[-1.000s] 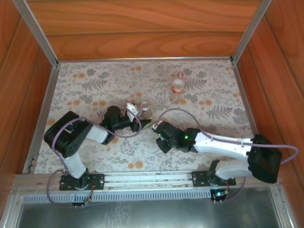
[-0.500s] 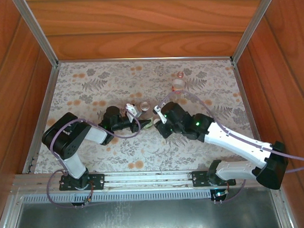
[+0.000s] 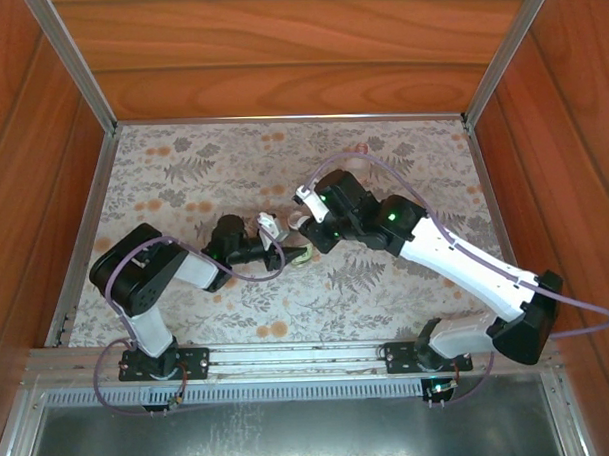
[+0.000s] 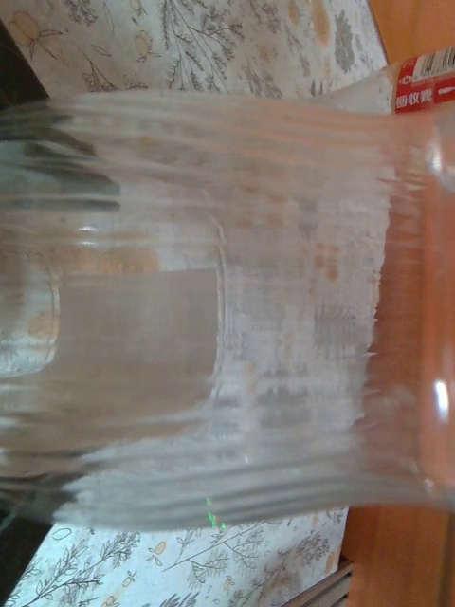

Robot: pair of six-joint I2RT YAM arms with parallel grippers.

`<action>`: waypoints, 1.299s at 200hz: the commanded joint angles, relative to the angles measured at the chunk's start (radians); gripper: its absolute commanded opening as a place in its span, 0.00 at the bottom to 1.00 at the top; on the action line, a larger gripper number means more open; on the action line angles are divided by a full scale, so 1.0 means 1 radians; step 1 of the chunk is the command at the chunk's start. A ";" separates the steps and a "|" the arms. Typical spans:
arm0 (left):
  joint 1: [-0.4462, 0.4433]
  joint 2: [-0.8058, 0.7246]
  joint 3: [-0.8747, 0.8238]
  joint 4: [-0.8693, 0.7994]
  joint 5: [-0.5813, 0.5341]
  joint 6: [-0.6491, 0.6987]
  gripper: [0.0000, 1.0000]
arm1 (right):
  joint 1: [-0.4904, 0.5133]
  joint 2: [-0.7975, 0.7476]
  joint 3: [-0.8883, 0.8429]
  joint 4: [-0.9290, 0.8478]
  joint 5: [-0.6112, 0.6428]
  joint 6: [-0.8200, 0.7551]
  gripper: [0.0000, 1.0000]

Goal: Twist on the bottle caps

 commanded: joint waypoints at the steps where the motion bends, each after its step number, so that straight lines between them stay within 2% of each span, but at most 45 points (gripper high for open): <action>1: -0.012 0.020 0.012 0.018 0.037 0.026 0.59 | -0.011 0.025 0.048 -0.051 -0.021 -0.037 0.43; 102: -0.025 0.016 0.011 0.016 0.078 0.028 0.59 | -0.029 0.108 0.090 -0.071 0.030 -0.097 0.43; 171: -0.028 0.009 0.006 0.009 0.089 0.027 0.59 | -0.038 0.153 0.114 -0.074 0.021 -0.125 0.43; 260: -0.027 0.011 0.011 0.003 0.076 0.027 0.58 | -0.038 0.217 0.192 -0.197 -0.003 -0.105 0.44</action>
